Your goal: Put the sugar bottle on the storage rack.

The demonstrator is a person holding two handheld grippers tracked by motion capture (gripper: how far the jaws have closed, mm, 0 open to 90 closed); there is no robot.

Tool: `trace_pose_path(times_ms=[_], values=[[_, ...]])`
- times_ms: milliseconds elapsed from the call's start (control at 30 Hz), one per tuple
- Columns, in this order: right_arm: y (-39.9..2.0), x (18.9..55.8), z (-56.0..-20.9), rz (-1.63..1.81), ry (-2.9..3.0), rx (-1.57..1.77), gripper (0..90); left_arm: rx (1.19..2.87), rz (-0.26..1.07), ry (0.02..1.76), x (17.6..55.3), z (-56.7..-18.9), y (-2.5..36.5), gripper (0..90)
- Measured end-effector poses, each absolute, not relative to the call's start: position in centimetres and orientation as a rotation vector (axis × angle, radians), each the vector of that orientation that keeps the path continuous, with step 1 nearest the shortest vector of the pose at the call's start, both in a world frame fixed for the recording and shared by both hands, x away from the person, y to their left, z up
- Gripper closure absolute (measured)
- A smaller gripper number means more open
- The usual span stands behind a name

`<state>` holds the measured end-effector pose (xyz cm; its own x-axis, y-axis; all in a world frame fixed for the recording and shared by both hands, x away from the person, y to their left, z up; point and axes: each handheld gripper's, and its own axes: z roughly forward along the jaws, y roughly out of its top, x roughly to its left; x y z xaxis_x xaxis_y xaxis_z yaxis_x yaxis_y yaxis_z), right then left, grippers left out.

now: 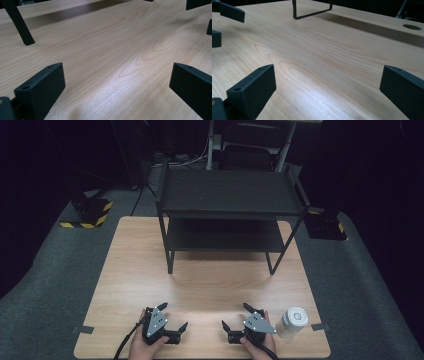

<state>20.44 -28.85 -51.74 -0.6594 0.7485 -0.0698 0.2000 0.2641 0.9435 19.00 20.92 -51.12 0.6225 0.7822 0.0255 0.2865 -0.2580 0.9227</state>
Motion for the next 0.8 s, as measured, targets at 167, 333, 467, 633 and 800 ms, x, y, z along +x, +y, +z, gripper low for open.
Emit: trace_pose_path(times_ms=[167,333,467,633,800], values=[[-28.9,20.1,-51.7,1.394,2.017,0.847,0.2,1.822,0.601,0.871,19.1,-51.1,20.9,0.6],[-29.2,19.6,-51.5,1.411,1.999,0.866,0.2,1.822,0.598,0.869,19.1,-51.1,20.9,0.6],[-29.5,18.7,-50.9,1.439,1.955,0.874,0.2,1.82,0.6,0.866,19.1,-51.1,21.0,0.6],[-29.8,17.7,-49.6,1.467,1.907,0.863,0.2,1.82,0.6,0.864,19.1,-51.1,21.0,0.6],[-30.1,16.9,-48.3,1.481,1.863,0.874,0.2,1.821,0.6,0.863,19.1,-51.1,21.0,0.6]])
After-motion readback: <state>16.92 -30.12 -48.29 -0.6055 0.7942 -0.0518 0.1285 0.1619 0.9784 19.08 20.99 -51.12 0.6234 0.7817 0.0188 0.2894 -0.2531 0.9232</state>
